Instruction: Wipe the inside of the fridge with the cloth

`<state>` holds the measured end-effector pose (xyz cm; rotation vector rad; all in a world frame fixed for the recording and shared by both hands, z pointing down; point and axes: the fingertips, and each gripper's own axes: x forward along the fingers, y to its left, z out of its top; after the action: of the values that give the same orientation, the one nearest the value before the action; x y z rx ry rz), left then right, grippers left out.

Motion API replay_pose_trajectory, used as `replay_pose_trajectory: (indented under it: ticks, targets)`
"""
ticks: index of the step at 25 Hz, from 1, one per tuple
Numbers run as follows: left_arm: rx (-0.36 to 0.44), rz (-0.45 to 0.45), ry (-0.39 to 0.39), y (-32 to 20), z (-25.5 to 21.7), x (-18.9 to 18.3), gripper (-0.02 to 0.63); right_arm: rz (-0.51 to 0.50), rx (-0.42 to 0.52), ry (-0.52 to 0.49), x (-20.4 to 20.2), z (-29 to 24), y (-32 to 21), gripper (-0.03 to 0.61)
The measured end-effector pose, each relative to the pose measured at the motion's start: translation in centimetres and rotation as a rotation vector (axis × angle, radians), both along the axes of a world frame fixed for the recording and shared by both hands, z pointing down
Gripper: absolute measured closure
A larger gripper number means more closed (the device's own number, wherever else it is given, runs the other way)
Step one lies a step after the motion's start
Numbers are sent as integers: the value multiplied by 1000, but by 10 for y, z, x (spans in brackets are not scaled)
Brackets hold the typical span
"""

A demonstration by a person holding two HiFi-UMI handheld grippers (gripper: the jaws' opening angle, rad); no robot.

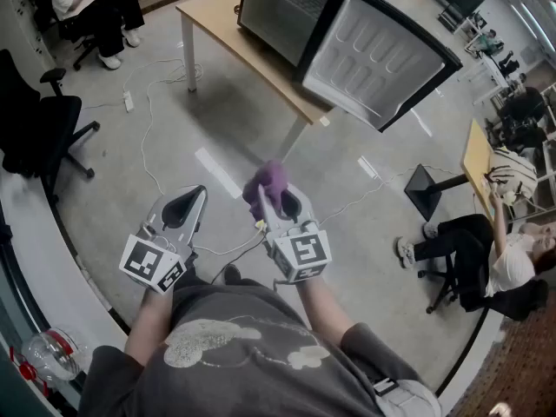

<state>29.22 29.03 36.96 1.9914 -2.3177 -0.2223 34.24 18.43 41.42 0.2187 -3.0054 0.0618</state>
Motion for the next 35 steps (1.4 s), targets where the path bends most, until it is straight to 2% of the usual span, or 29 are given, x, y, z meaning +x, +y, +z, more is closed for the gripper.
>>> replay_pose_trajectory:
  ticks: [4, 10, 14, 20, 23, 26, 30, 35]
  targets:
    - [37, 39, 33, -7, 2, 3, 595, 0, -5, 4, 2, 9, -5, 506]
    - [-4, 40, -10, -20, 7, 6, 595, 15, -10, -2, 3, 9, -16, 506]
    - [-19, 36, -11, -28, 8, 3, 595, 24, -12, -3, 5, 9, -24, 506]
    - [-36, -12, -54, -27, 4, 0, 595, -20, -41, -12, 3, 15, -27, 505]
    - [-46, -42, -51, -22, 8, -4, 595, -42, -48, -15, -3, 18, -26, 505]
    - [-51, -35, -46, -23, 13, -9, 595, -42, -53, 0, -10, 24, -27, 503]
    - [-52, -20, -30, -31, 20, -31, 595, -53, -44, 16, -34, 27, -29, 503]
    - [-29, 20, -10, -52, 26, -95, 595, 13, -40, 47, -88, 34, -52, 503]
